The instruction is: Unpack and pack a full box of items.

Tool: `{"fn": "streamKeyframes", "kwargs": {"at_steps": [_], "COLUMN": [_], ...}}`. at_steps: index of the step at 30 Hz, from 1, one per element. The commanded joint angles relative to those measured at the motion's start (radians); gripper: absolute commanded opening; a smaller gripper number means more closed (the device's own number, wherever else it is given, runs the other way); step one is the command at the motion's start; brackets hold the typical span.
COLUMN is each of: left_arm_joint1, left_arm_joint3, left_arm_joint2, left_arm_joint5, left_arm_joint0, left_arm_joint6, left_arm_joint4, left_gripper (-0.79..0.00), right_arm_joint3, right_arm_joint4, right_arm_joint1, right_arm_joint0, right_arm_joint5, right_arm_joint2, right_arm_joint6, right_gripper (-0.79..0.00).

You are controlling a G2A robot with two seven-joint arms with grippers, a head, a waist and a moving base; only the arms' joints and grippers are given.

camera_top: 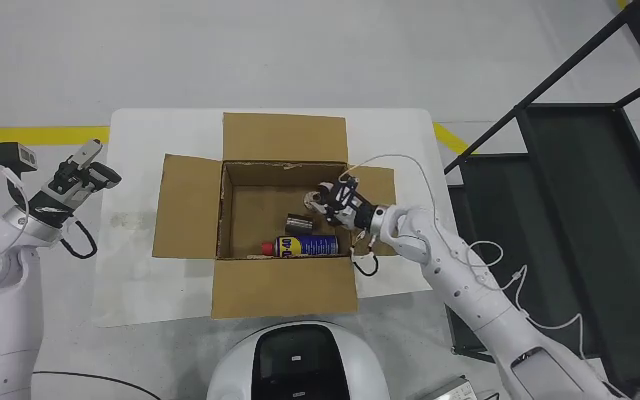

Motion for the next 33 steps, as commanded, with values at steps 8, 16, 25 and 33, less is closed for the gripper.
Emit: {"fn": "streamKeyframes", "kwargs": {"at_steps": [8, 16, 25, 33], "left_arm_joint1": [0.000, 0.006, 0.012, 0.008], "left_arm_joint3": [0.000, 0.012, 0.144, 0.221], "left_arm_joint2": [0.000, 0.031, 0.112, 0.155], "left_arm_joint5": [0.000, 0.009, -0.067, -0.092], "left_arm_joint0": [0.000, 0.005, -0.092, -0.148], "left_arm_joint6": [0.000, -0.086, -0.247, -0.247], "left_arm_joint4": [0.000, 0.031, 0.055, 0.050], "left_gripper": [0.000, 0.000, 0.000, 0.000], "right_arm_joint3": [-0.088, -0.217, -0.305, -0.305], "right_arm_joint4": [0.036, 0.291, 0.815, 0.815], "right_arm_joint1": [0.035, 0.092, 0.143, 0.143], "right_arm_joint0": [-0.065, -0.228, -0.345, -0.345], "right_arm_joint5": [-0.194, -0.343, -0.141, -0.141], "right_arm_joint2": [0.101, 0.312, 0.488, 0.488], "right_arm_joint6": [0.019, 0.176, 0.552, 0.552], "right_gripper": [0.000, 0.000, 0.000, 0.000]}}
